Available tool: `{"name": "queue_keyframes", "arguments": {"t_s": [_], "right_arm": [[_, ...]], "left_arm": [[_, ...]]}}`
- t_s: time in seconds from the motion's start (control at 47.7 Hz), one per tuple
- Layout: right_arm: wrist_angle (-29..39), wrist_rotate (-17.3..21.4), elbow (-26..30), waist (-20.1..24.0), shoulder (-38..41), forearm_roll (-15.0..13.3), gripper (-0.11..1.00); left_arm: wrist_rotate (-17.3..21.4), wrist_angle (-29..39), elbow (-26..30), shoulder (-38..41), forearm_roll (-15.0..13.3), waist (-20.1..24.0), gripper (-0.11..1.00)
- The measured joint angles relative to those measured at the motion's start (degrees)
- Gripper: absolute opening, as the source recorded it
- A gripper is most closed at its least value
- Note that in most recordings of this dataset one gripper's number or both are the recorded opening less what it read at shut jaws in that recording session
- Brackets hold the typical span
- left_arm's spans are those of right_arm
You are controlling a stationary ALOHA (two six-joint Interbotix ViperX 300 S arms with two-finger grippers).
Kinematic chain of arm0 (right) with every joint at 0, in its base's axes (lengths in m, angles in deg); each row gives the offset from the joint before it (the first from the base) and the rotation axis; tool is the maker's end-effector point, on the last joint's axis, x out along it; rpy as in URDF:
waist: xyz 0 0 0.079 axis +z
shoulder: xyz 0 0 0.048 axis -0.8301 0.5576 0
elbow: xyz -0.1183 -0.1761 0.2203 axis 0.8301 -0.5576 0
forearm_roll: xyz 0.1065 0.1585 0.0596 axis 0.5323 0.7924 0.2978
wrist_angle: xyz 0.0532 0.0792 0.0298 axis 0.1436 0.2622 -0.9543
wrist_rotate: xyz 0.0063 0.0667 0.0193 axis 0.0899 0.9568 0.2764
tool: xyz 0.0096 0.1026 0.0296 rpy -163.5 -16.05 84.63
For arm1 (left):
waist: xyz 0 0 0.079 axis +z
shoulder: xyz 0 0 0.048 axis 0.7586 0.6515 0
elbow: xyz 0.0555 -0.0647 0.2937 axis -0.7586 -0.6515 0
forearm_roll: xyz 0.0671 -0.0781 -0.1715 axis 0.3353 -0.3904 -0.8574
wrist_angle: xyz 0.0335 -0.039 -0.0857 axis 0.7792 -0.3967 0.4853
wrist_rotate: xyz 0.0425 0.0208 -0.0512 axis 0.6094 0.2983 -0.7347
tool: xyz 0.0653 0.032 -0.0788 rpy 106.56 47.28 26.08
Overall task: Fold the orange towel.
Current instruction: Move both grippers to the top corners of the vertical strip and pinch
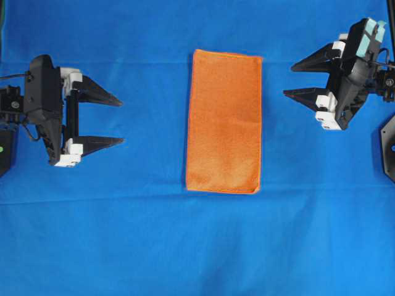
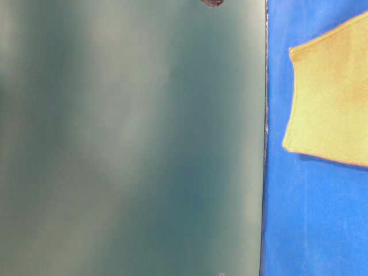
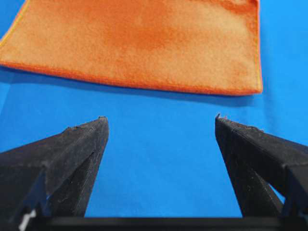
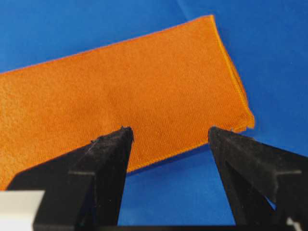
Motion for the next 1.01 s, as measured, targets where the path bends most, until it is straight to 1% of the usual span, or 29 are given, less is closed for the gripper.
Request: {"name": "queue_keyframes", "arguments": {"t_s": [0.126, 0.21, 0.377, 0.524, 0.733, 0.901, 1.006], "right_arm": [[-0.4, -0.3, 0.1, -0.1, 0.1, -0.1, 0.65], [-0.4, -0.3, 0.7, -0.1, 0.4, -0.1, 0.65], [-0.5, -0.8, 2.7, -3.1, 4.2, -0.4, 0.65], [-0.5, -1.0, 5.7, -7.1, 11.0, -1.8, 0.65], [-1.4, -1.1, 9.8, -11.4, 21.1, -3.7, 0.65], [-6.2, -1.1, 11.1, -12.7, 28.7, -4.0, 0.65], [-8.9, -1.1, 11.7, -13.6, 33.0, -4.0, 0.65]], "left_arm": [[0.1, -1.5, 1.7, 2.0, 0.0, 0.3, 0.87], [0.8, -2.0, 3.9, 4.1, 0.0, 0.9, 0.87], [1.7, -2.4, 9.5, 10.1, 0.0, 4.5, 0.87], [2.6, -2.5, 14.8, 16.1, 0.0, 8.8, 0.86], [3.2, -2.5, 22.0, 25.8, 0.0, 13.6, 0.86], [3.2, -3.1, 26.5, 34.2, 0.0, 16.0, 0.86], [3.2, -4.9, 28.1, 38.6, 0.0, 17.2, 0.86]]}}
